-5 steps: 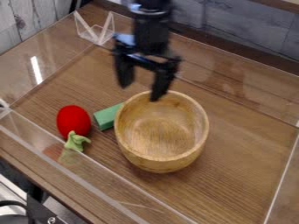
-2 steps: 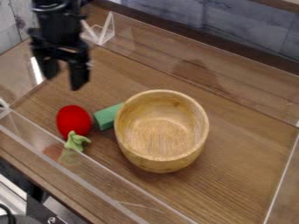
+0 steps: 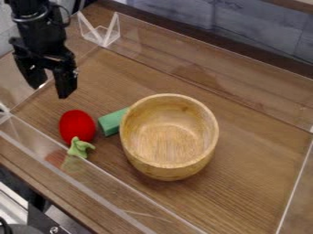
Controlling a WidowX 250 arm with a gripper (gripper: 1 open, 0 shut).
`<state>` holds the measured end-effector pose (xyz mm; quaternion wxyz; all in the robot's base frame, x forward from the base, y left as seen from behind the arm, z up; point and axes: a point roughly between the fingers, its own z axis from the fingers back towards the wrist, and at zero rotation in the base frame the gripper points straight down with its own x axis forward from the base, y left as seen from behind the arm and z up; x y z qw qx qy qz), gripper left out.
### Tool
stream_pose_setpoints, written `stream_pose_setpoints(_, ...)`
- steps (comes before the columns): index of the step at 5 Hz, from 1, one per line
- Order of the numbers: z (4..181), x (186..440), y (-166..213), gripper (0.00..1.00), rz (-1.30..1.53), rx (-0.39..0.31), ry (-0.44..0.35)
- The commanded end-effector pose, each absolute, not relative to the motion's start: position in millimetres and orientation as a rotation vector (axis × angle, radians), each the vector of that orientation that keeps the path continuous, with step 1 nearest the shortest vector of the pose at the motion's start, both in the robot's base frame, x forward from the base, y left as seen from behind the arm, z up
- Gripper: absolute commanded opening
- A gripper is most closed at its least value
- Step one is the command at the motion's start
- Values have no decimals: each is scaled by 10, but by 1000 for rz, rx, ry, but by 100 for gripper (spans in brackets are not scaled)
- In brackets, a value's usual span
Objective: Move the red fruit to the right
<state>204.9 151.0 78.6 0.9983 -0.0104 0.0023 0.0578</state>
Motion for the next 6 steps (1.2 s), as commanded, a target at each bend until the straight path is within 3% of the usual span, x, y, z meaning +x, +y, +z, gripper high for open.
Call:
stream_pose_setpoints(1,819,2051,1528,100,182,-3,-21)
stream_pose_setpoints(3,603,1945,1475,100,85,-13,1)
stream_pose_setpoints(5,325,2033,1626,100,-65,-28,5)
stream_pose_setpoints(6,272,1956,1563,100,-39,-39,2)
